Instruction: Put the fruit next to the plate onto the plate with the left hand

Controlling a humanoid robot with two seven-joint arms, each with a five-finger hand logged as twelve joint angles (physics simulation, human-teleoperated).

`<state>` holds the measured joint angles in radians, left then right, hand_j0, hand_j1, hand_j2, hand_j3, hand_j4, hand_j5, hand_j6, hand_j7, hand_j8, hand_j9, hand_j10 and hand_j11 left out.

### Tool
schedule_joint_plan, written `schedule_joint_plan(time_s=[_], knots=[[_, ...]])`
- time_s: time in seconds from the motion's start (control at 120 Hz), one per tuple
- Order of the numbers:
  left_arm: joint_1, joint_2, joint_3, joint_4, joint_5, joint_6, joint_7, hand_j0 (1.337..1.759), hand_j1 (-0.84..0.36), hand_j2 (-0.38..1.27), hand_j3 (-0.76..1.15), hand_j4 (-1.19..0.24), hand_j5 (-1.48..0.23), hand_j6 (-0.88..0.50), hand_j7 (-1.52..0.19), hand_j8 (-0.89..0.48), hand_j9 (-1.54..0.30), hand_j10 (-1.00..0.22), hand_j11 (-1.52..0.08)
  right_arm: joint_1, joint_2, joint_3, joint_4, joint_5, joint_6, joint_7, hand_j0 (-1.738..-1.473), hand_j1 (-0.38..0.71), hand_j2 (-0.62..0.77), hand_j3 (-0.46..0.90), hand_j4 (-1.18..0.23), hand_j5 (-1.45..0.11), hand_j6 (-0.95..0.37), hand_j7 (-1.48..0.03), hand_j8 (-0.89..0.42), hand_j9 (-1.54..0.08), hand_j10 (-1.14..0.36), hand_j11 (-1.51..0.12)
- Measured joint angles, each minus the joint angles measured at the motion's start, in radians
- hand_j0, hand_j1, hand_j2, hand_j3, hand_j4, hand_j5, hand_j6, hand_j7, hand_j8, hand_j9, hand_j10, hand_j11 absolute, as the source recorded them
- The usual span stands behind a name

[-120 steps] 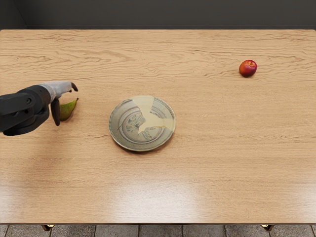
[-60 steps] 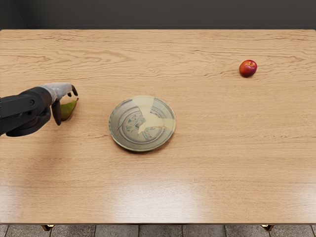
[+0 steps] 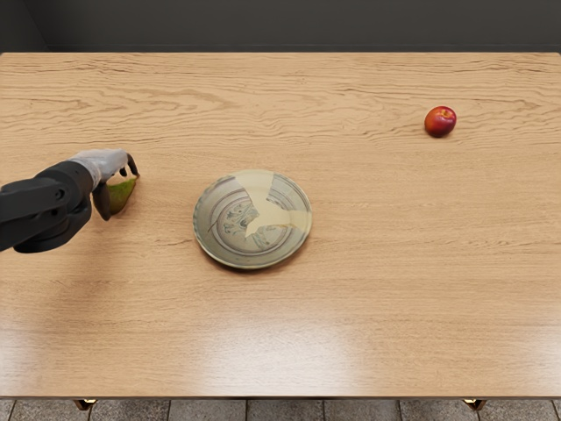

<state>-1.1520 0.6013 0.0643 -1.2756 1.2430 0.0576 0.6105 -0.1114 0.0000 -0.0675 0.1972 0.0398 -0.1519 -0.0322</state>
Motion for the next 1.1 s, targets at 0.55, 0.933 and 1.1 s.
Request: schedule_joint_plan(time_s=[0.55, 0.933, 1.1], knots=[[0.005, 0.0, 0.025, 0.001, 0.011, 0.013, 0.001, 1.656, -0.19, 0.22, 0.0, -0.32, -0.64, -0.31, -0.65, -0.48, -0.64, -0.49, -0.64, -0.002, 0.0, 0.0, 0.0, 0.0, 0.0, 0.0, -1.658, -0.31, -0.01, 0.0, -0.03, -0.04, -0.03, -0.04, -0.03, -0.04, -0.03, -0.04], [0.007, 0.0, 0.04, 0.006, 0.031, 0.028, 0.003, 1.646, -0.26, 0.34, 0.0, -0.19, -0.9, -0.23, -0.9, -0.43, -0.88, -0.61, -0.88, -0.002, 0.0, 0.0, 0.0, 0.0, 0.0, 0.0, -1.658, -0.31, -0.01, 0.0, -0.03, -0.04, -0.03, -0.04, -0.03, -0.04, -0.03, -0.04], [0.008, 0.001, 0.067, 0.008, 0.038, 0.064, 0.003, 1.645, -0.28, 0.44, 0.0, -0.19, -0.92, -0.24, -0.91, -0.42, -0.91, -0.62, -0.9, -0.003, 0.0, 0.0, 0.0, 0.0, 0.0, 0.0, -1.658, -0.31, -0.01, 0.0, -0.03, -0.04, -0.03, -0.04, -0.03, -0.04, -0.03, -0.04]])
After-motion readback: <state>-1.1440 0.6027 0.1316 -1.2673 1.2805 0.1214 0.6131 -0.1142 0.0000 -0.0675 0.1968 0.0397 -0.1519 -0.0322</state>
